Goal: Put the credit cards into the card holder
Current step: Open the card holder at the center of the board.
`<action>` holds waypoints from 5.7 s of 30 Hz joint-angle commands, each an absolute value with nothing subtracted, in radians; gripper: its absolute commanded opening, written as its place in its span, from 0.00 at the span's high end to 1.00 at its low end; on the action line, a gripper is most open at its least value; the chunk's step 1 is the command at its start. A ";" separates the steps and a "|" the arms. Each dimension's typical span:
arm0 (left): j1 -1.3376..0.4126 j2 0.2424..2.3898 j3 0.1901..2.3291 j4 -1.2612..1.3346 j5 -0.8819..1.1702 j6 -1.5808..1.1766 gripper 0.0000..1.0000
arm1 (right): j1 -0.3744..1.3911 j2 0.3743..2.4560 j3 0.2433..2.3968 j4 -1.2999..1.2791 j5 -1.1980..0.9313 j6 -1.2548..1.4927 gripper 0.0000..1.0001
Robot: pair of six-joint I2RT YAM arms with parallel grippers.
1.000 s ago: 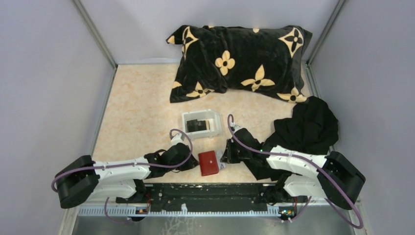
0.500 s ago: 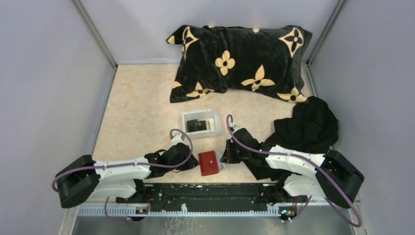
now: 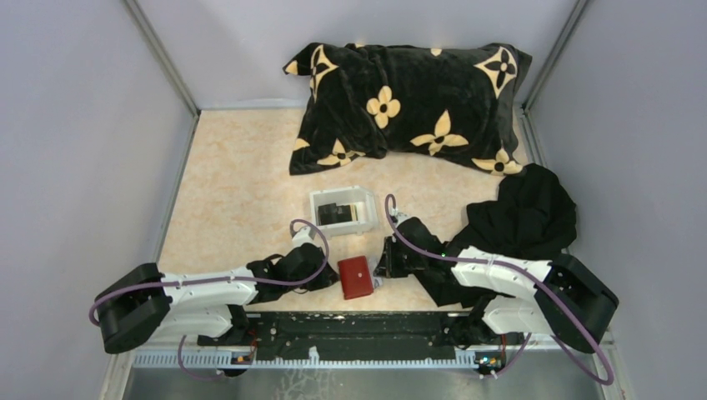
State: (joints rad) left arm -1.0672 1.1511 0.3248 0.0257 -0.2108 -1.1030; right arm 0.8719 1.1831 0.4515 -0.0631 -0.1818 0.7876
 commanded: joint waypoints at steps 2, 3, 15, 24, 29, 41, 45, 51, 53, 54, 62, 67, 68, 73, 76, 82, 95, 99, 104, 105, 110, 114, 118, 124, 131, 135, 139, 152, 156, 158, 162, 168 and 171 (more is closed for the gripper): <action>-1.080 1.175 0.313 -0.002 -0.189 -1.100 0.76 | 0.868 1.183 0.452 0.033 -0.234 0.805 1.00; -1.080 1.176 0.311 -0.002 -0.187 -1.101 0.76 | 0.869 1.178 0.453 0.033 -0.236 0.807 1.00; -1.086 1.165 0.287 -0.009 -0.184 -1.118 0.76 | 0.868 1.161 0.463 0.061 -0.279 0.831 1.00; -1.092 1.163 0.281 -0.018 -0.186 -1.124 0.77 | 0.867 1.129 0.471 0.035 -0.279 0.833 1.00; -1.094 1.162 0.278 -0.020 -0.188 -1.126 0.77 | 0.867 1.120 0.473 0.027 -0.281 0.833 1.00; -1.098 1.164 0.271 -0.021 -0.186 -1.133 0.78 | 0.867 1.092 0.491 -0.001 -0.283 0.828 1.00; -1.100 1.167 0.273 -0.020 -0.187 -1.132 0.78 | 0.868 1.091 0.494 0.000 -0.289 0.831 1.00; -1.101 1.175 0.281 -0.022 -0.186 -1.128 0.78 | 0.867 1.091 0.504 -0.012 -0.289 0.826 1.00; -1.102 1.176 0.281 -0.024 -0.184 -1.126 0.78 | 0.868 1.088 0.510 -0.020 -0.290 0.824 1.00; -1.103 1.177 0.281 -0.024 -0.184 -1.126 0.78 | 0.868 1.088 0.514 -0.026 -0.290 0.823 1.00; -1.103 1.177 0.284 -0.036 -0.187 -1.125 0.78 | 0.868 1.082 0.538 -0.064 -0.283 0.802 1.00; -1.103 1.180 0.283 -0.036 -0.187 -1.126 0.79 | 0.868 1.086 0.544 -0.070 -0.282 0.798 1.00; -1.103 1.180 0.283 -0.036 -0.188 -1.125 0.79 | 0.868 1.088 0.544 -0.069 -0.283 0.797 1.00; -1.103 1.181 0.284 -0.035 -0.189 -1.125 0.79 | 0.868 1.105 0.523 -0.037 -0.295 0.806 1.00; -1.103 1.182 0.280 -0.028 -0.185 -1.126 0.79 | 0.869 1.125 0.511 -0.004 -0.312 0.814 1.00; -1.103 1.173 0.260 0.006 -0.171 -1.128 0.79 | 0.878 1.163 0.512 0.023 -0.319 0.813 1.00; -1.104 1.220 0.262 0.070 -0.154 -1.101 0.78 | 0.931 1.250 0.572 0.039 -0.310 0.789 1.00; -1.104 1.286 0.285 0.103 -0.138 -1.083 0.78 | 0.949 1.250 0.598 0.019 -0.295 0.781 1.00; -1.104 1.359 0.322 0.132 -0.117 -1.051 0.79 | 0.962 1.254 0.611 0.010 -0.284 0.778 1.00; -1.104 1.368 0.329 0.132 -0.116 -1.046 0.79 | 0.962 1.258 0.611 0.009 -0.283 0.778 1.00; -1.104 1.381 0.338 0.133 -0.110 -1.041 0.79 | 0.962 1.277 0.591 0.012 -0.276 0.777 1.00; -1.104 1.367 0.326 0.121 -0.103 -1.052 0.78 | 0.962 1.307 0.578 0.035 -0.284 0.776 1.00; -1.104 1.364 0.330 0.075 -0.087 -1.055 0.75 | 0.964 1.342 0.585 0.052 -0.297 0.766 1.00; -1.104 1.381 0.335 0.016 -0.047 -1.055 0.68 | 0.993 1.402 0.623 0.058 -0.304 0.747 1.00; -1.123 1.264 0.390 -0.270 -0.119 -1.105 0.62 | 1.029 1.477 0.683 0.010 -0.268 0.700 1.00; -1.127 1.089 0.443 -0.512 -0.208 -1.168 0.59 | 1.042 1.514 0.703 -0.014 -0.244 0.680 1.00; -1.129 0.930 0.519 -0.698 -0.290 -1.213 0.58 | 1.054 1.542 0.724 -0.040 -0.218 0.661 1.00; -1.131 0.876 0.594 -0.755 -0.291 -1.226 0.65 | 1.109 1.522 0.800 -0.133 -0.121 0.624 1.00; -1.132 0.863 0.596 -0.731 -0.297 -1.227 0.66 | 1.128 1.522 0.815 -0.152 -0.102 0.616 1.00; -1.132 0.873 0.585 -0.708 -0.286 -1.227 0.66 | 1.132 1.519 0.818 -0.158 -0.095 0.615 1.00; -1.133 0.908 0.533 -0.625 -0.245 -1.231 0.67 | 1.134 1.516 0.814 -0.157 -0.096 0.616 1.00; -1.148 0.985 0.504 -0.518 -0.220 -1.235 0.67 | 1.135 1.518 0.802 -0.142 -0.112 0.622 1.00; -1.157 1.026 0.509 -0.505 -0.224 -1.233 0.66 | 1.135 1.518 0.794 -0.130 -0.122 0.624 1.00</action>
